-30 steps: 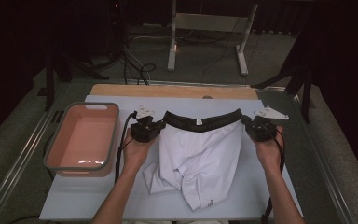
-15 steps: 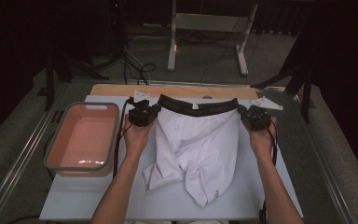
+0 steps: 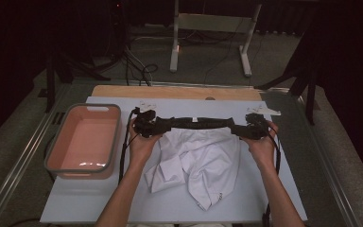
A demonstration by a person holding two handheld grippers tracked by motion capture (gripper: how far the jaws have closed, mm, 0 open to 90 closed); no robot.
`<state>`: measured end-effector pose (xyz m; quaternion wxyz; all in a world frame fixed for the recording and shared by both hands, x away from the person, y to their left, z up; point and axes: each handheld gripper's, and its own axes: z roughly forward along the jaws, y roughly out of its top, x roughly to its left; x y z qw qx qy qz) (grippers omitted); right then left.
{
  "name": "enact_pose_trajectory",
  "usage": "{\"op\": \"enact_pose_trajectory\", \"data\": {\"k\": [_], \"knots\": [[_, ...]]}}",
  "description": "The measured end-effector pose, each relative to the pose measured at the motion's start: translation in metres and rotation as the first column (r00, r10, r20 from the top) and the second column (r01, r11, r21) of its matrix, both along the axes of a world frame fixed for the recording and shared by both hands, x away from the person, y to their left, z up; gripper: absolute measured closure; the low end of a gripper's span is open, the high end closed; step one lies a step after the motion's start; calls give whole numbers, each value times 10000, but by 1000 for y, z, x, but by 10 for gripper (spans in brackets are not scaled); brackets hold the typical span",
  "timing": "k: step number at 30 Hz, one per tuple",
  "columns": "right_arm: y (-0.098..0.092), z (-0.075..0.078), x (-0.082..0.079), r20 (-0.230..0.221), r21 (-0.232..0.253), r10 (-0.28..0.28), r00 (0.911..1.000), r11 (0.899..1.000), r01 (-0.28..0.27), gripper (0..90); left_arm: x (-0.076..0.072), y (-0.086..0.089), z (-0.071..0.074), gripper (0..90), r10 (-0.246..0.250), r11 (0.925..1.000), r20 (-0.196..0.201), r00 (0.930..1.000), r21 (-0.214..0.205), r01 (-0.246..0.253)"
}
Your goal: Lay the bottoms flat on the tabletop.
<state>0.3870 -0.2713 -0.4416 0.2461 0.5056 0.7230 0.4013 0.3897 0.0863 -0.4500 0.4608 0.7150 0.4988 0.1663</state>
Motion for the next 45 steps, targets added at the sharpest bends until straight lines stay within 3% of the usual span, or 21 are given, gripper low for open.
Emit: {"op": "enact_pose_trajectory", "data": {"k": [5, 9, 19, 22, 30, 40, 42, 45], "knots": [[0, -1, -12, -98, -12, 228, 9997, 9997, -228, 157, -10, -5, 0, 163, -408, 9991, -9, 9992, 118, 408], [-1, -5, -31, -142, 140, 275, 9995, 9995, -273, 150, -24, -8, 1, 159, -821, 9965, 88, 9966, -127, 822], [1, -17, -69, -66, 67, 470, 9989, 9989, -470, 148, -69, -18, -6, 163, -1511, 9879, 432, 9876, -290, 1524], [0, -23, -80, -64, 90, 404, 9992, 9991, -403, 151, -83, -19, -12, 208, -1412, 9895, 633, 9880, -208, 1428], [-8, -36, -101, -487, 23, 182, 9986, 9998, -181, 189, -101, -26, -28, 216, -1857, 9820, 241, 9823, -307, 1864], [-24, -42, -119, -1004, 455, 156, 9948, 9989, -111, 286, -113, -37, -30, 250, -2397, 9706, -88, 9708, -225, 2395], [-25, -44, -122, -1138, 676, 192, 9933, 9976, -116, 304, -117, -38, -31, 261, -2529, 9672, -77, 9675, -262, 2526], [-25, -47, -124, -1199, 539, 268, 9924, 9983, -205, 318, -123, -43, -34, 271, -2801, 9598, -194, 9598, -236, 2796]]}}
